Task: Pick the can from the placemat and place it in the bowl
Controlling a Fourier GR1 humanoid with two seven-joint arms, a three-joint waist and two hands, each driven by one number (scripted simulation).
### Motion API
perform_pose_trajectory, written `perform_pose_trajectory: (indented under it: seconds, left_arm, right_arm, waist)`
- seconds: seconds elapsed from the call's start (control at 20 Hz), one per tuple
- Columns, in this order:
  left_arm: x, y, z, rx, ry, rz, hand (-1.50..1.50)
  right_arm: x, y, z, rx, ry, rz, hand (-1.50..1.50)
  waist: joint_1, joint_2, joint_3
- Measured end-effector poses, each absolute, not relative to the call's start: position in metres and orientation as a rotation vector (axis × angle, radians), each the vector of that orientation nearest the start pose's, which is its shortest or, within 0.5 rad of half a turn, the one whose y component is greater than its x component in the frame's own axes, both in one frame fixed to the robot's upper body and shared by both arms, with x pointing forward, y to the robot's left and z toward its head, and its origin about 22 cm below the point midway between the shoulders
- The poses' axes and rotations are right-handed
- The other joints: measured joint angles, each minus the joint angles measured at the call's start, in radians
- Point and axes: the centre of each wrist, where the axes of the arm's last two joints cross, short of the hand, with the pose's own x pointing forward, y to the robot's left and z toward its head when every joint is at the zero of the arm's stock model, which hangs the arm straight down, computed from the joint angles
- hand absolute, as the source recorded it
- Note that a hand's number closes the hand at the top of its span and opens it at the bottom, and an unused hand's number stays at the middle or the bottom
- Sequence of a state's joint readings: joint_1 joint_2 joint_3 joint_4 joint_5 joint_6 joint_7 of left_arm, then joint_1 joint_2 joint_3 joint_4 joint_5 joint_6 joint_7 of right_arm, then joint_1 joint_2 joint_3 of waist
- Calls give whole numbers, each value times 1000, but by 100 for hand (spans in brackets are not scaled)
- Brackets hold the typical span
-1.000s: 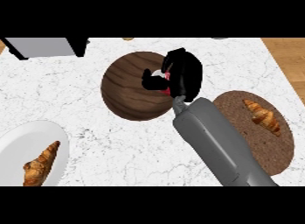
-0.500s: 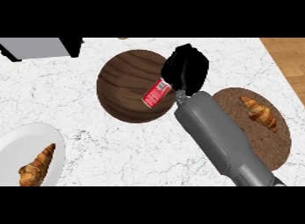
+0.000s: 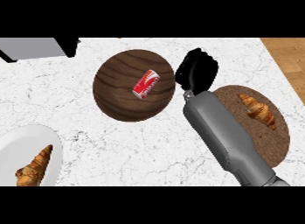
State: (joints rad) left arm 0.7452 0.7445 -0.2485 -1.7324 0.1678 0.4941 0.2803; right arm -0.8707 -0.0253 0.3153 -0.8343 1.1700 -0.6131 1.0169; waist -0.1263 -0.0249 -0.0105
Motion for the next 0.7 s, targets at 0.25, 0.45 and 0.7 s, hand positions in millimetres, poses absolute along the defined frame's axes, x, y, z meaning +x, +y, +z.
perform_pose_trajectory:
  seconds: [0.25,0.45,0.7]
  left_arm:
    - [33,355,-14,652,-683,-143,0]
    - [37,355,-15,649,-702,-158,0]
    - [40,354,-17,648,-714,-167,0]
  right_arm:
    - [393,-79,64,-1289,-1247,275,-150]
    - [395,-81,67,-1254,-1251,207,-150]
    - [397,-81,78,-1226,-1309,121,-150]
  waist:
    - [15,12,3]
    - [30,19,4]
    - [41,18,4]
